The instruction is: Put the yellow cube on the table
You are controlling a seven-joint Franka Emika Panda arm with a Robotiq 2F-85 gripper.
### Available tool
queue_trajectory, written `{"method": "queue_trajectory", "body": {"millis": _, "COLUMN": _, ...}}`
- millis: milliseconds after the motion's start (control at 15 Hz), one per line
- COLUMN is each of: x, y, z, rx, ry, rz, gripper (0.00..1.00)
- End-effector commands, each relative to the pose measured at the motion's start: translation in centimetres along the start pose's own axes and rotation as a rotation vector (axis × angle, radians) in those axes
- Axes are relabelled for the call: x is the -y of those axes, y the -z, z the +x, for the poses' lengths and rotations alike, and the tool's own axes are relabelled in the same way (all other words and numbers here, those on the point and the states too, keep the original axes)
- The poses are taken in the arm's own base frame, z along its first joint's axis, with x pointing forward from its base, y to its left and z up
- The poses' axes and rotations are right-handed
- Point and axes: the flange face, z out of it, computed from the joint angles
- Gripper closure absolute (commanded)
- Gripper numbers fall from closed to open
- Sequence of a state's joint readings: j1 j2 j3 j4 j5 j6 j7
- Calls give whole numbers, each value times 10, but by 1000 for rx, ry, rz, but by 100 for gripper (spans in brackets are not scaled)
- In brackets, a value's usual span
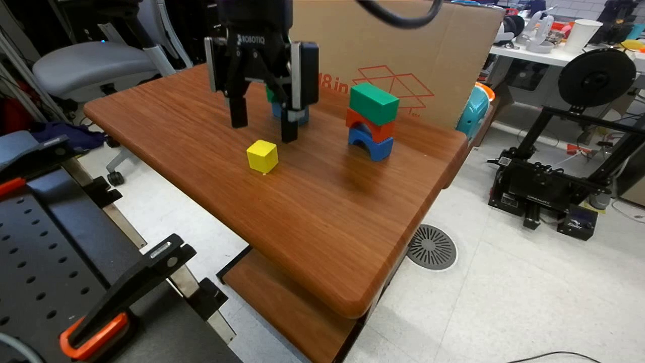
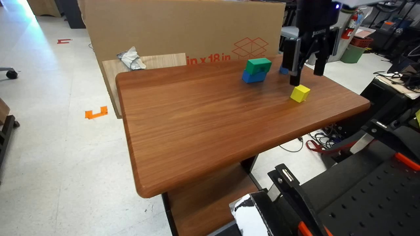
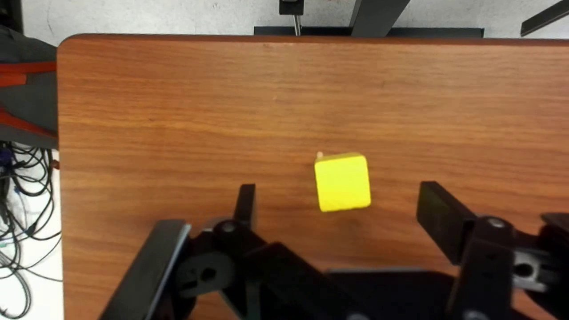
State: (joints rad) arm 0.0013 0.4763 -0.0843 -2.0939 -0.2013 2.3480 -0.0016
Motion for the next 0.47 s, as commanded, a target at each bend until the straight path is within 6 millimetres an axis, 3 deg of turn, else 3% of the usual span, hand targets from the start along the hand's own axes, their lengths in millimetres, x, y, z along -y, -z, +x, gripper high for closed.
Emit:
{"method": "queue_trajectory", "body": {"millis": 0, "x": -13, "y": 63, "z": -21, "rx": -56, "ry": -31, "rz": 51, "gripper": 0}}
{"method": "queue_trajectory", "body": {"millis": 67, "x": -8, "y": 32, "z": -3, "rx": -42, "ry": -24, "rz": 16, "gripper": 0}}
{"method": "queue_trajectory", "body": {"millis": 200, "x": -11, "y": 48, "z": -5, "rx": -62, "ry": -30, "rz": 18, "gripper": 0}}
{"method": "queue_trajectory", "body": {"millis": 400, "x": -8, "y": 33, "z": -4, "rx": -39, "ry": -26, "rz": 19, "gripper": 0}}
